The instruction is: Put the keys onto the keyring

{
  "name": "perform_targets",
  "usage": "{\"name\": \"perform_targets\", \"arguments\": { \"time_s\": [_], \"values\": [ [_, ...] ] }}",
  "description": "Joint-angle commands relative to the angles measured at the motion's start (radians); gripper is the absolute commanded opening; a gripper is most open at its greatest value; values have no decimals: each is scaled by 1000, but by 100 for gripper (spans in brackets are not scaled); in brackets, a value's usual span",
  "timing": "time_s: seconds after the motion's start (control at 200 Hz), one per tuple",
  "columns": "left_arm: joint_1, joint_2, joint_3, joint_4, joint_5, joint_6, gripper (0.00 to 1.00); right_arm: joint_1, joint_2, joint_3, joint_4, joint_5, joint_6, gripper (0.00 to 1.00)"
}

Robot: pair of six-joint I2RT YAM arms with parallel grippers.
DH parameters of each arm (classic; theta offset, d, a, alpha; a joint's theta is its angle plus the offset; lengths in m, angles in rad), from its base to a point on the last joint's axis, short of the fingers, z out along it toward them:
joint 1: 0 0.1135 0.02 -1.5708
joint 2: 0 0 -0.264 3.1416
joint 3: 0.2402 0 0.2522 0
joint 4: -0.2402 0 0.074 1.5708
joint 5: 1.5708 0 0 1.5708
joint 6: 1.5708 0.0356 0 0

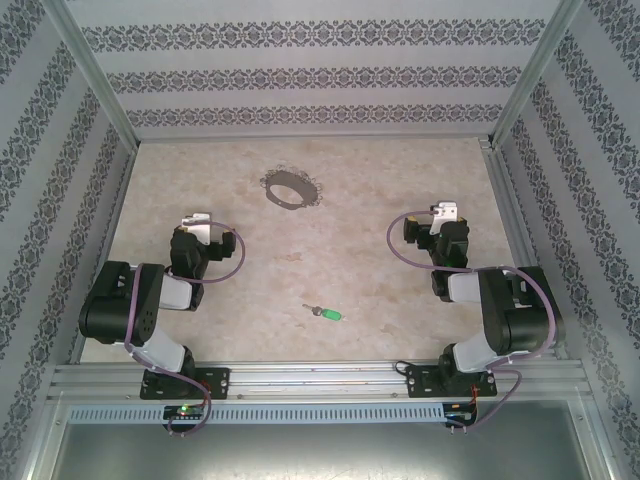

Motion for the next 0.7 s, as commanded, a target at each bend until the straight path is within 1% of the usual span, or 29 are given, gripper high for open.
{"name": "perform_targets", "arguments": {
  "time_s": [0.0,0.38,0.55,0.694],
  "values": [
    [-9,-9,-5,48,18,23,100,-6,-4,17,5,15,9,98],
    [-4,-11,51,-60,39,28,100,-8,-5,19,3,12,12,98],
    [21,-7,99,-146,13,-24,100,-10,-3,20,0,7,12,98],
    [23,-6,94,-137,18,-22,100,-15,-8,16,4,-2,15,98]
  ]
}}
